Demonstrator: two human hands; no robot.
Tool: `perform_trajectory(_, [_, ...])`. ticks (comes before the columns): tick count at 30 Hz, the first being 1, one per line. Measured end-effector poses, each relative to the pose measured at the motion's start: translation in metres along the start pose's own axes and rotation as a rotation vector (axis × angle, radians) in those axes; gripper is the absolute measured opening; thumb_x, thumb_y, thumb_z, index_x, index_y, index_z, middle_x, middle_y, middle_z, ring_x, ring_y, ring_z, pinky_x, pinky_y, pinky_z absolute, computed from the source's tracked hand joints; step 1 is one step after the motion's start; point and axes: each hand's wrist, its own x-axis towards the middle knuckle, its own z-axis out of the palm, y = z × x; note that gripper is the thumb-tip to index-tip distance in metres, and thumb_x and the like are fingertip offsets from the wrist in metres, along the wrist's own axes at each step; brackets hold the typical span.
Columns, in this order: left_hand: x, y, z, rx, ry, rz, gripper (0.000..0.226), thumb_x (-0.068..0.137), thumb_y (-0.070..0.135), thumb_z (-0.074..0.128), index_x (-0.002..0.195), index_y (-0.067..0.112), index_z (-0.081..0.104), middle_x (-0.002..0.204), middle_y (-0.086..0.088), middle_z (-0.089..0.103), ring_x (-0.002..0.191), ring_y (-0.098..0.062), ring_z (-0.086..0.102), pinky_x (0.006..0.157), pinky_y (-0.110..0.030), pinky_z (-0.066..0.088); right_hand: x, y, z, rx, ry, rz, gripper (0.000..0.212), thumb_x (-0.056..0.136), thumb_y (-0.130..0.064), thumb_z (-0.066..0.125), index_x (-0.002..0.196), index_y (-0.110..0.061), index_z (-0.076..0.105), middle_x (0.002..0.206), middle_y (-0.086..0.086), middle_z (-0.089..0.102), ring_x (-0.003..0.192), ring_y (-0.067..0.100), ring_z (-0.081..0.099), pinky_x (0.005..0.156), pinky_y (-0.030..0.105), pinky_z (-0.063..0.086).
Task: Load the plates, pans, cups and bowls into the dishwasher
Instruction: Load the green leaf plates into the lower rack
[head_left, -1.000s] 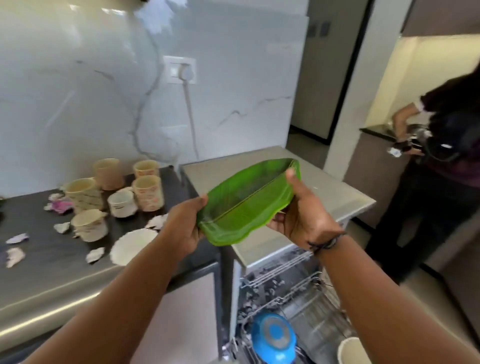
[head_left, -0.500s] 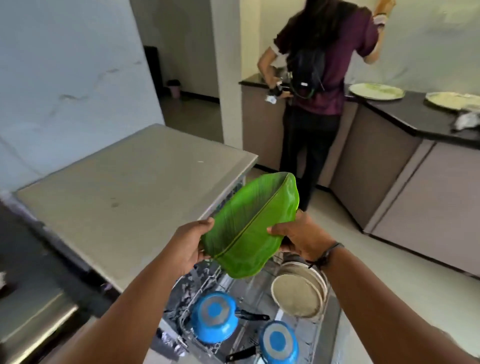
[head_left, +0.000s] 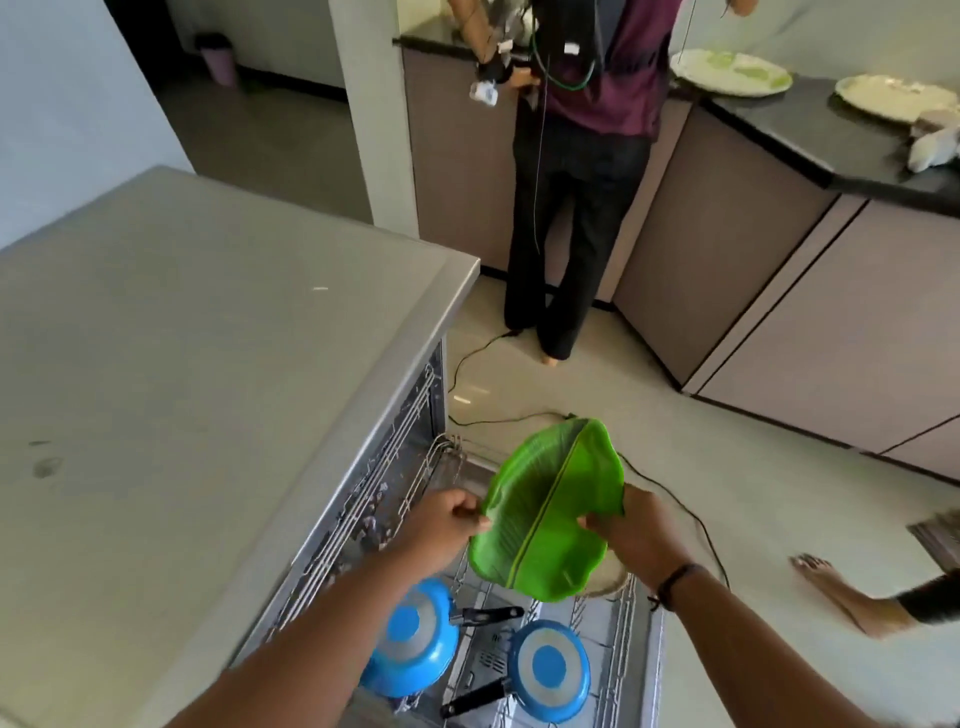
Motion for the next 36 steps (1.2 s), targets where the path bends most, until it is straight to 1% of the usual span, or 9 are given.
perform_trajectory(3, [0.03,-0.045,0.019,0.052,-0.033,-0.056,0.02,0.085,0.01,0.069,0.073,0.02,0.057,0.062,0.006,0.054,0.062,-0.012,0.049,0.062,-0.025,0.04,0.017,0.037,0.033,-0.134,-0.057,0.032,0.026,0.083,-0.008,0.066,0.071,-0.027,0.053,0.067,-0.011,0.056,0.067,0.016,0.057,0.047,0.007,0.037])
perform_trajectory(5, [0.052,-0.075,0.03,0.094,-0.021,-0.094,0.024,0.084,0.009,0.07,0.069,0.019,0.055,0.058,0.006,0.05,0.063,-0.014,0.047,0.064,-0.026,0.037,0.031,0.06,0.056,-0.217,-0.139,0.043,0.009,0.087,-0.012,0.06,0.093,-0.018,0.062,0.083,0.001,0.064,0.083,0.023,0.06,0.064,0.021,0.046])
perform_trajectory(7, [0.081,-0.104,0.039,0.155,0.022,-0.123,0.028,0.083,0.012,0.071,0.065,0.022,0.053,0.057,0.007,0.051,0.062,-0.015,0.048,0.058,-0.023,0.035,0.056,0.083,0.082,-0.27,-0.199,0.038,0.023,0.091,-0.017,0.055,0.111,-0.009,0.059,0.102,0.011,0.066,0.097,0.029,0.061,0.078,0.032,0.048])
perform_trajectory(10, [0.125,-0.139,0.046,0.109,0.131,-0.188,0.017,0.082,0.009,0.072,0.07,0.015,0.061,0.063,-0.007,0.06,0.062,-0.014,0.049,0.057,-0.021,0.037,0.097,0.105,0.116,-0.319,-0.24,0.043,0.028,0.095,-0.025,0.05,0.116,-0.008,0.058,0.111,0.015,0.066,0.103,0.033,0.06,0.078,0.032,0.044])
perform_trajectory(13, [0.174,-0.167,0.057,0.098,0.215,-0.194,0.005,0.08,0.003,0.073,0.082,0.003,0.068,0.072,-0.015,0.063,0.063,-0.011,0.049,0.058,-0.019,0.04,0.146,0.129,0.144,-0.329,-0.213,0.067,0.03,0.093,-0.025,0.054,0.115,-0.005,0.058,0.109,0.019,0.066,0.101,0.037,0.06,0.073,0.033,0.041])
perform_trajectory(20, [0.283,-0.185,0.055,-0.034,0.314,-0.128,0.004,0.083,0.009,0.07,0.08,0.006,0.069,0.065,-0.024,0.058,0.068,-0.02,0.049,0.066,-0.033,0.039,0.254,0.143,0.168,-0.162,0.045,-0.062,0.017,0.084,-0.014,0.06,0.098,-0.005,0.06,0.094,0.024,0.066,0.09,0.042,0.058,0.058,0.025,0.021])
perform_trajectory(24, [0.33,-0.184,0.046,-0.14,0.412,-0.093,0.016,0.083,0.008,0.069,0.074,0.019,0.062,0.064,-0.006,0.058,0.074,-0.023,0.052,0.071,-0.036,0.044,0.295,0.135,0.18,-0.108,0.147,-0.244,0.024,0.085,-0.017,0.055,0.106,-0.01,0.064,0.097,0.017,0.068,0.092,0.036,0.06,0.069,0.032,0.036])
perform_trajectory(28, [0.364,-0.186,0.033,-0.205,0.474,-0.052,0.024,0.085,0.007,0.068,0.109,0.008,0.065,0.086,-0.01,0.064,0.077,-0.02,0.056,0.072,-0.033,0.048,0.327,0.131,0.19,-0.073,0.196,-0.33,0.027,0.085,-0.016,0.053,0.109,-0.011,0.065,0.099,0.012,0.069,0.092,0.031,0.06,0.072,0.03,0.037])
perform_trajectory(36, [0.392,-0.2,0.022,-0.161,0.474,-0.067,0.034,0.083,0.008,0.071,0.114,-0.002,0.063,0.098,-0.022,0.068,0.079,-0.019,0.06,0.074,-0.032,0.05,0.356,0.137,0.205,-0.087,0.185,-0.346,0.021,0.087,-0.019,0.053,0.104,-0.014,0.066,0.089,0.009,0.066,0.078,0.024,0.053,0.063,0.023,0.027])
